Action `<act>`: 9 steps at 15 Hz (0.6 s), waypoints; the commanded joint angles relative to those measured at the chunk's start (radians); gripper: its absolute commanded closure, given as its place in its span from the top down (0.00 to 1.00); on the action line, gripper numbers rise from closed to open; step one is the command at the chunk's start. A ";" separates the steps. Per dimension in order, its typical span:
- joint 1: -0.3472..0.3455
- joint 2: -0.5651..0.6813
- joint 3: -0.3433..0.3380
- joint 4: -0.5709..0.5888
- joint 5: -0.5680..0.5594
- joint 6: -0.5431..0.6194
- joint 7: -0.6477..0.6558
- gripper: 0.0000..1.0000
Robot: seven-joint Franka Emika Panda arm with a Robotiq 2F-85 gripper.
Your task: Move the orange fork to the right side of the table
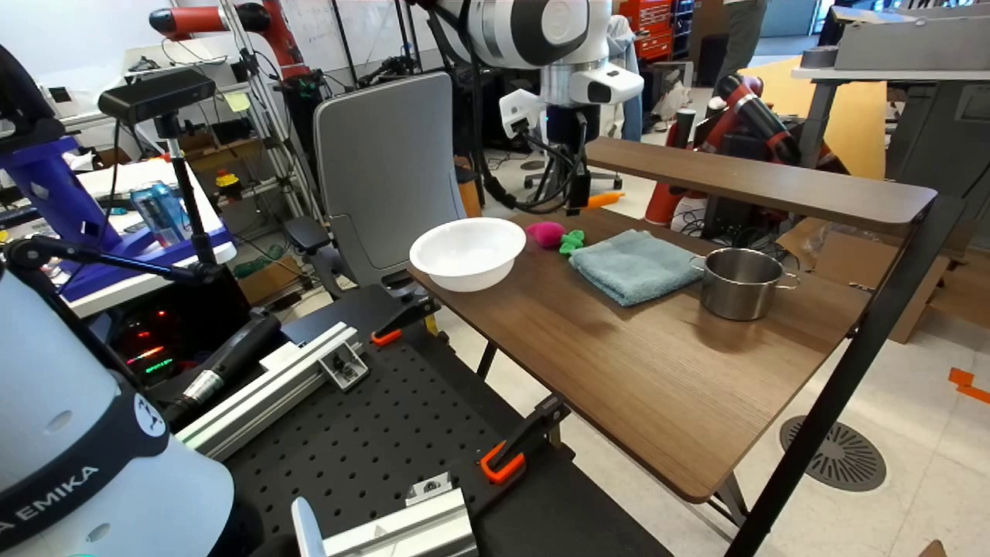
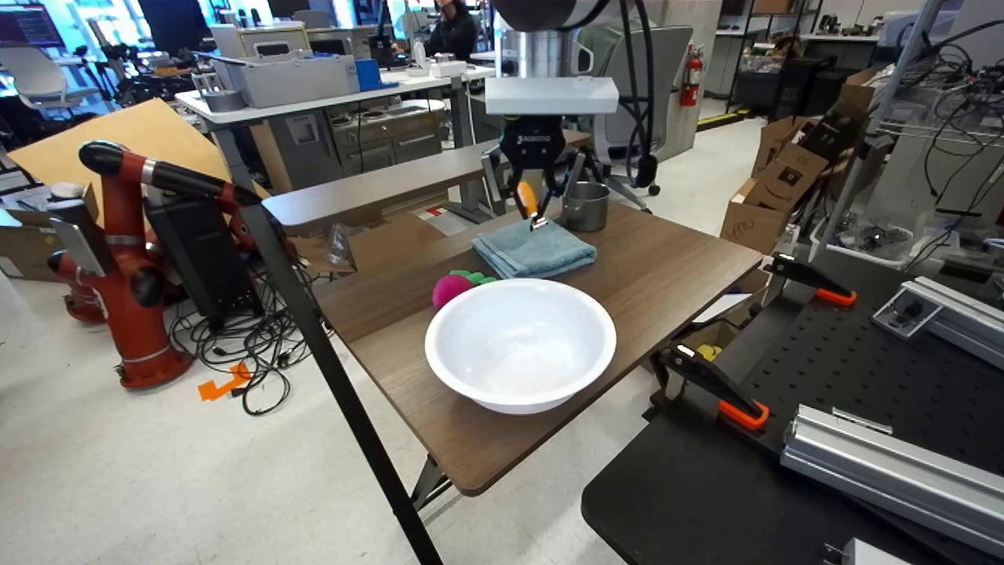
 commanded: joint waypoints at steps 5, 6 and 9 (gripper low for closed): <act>-0.138 -0.096 -0.031 -0.191 0.081 0.059 0.009 0.06; -0.153 -0.113 -0.041 -0.221 0.083 0.071 0.009 0.06; -0.203 -0.125 -0.053 -0.291 0.104 0.129 -0.011 0.06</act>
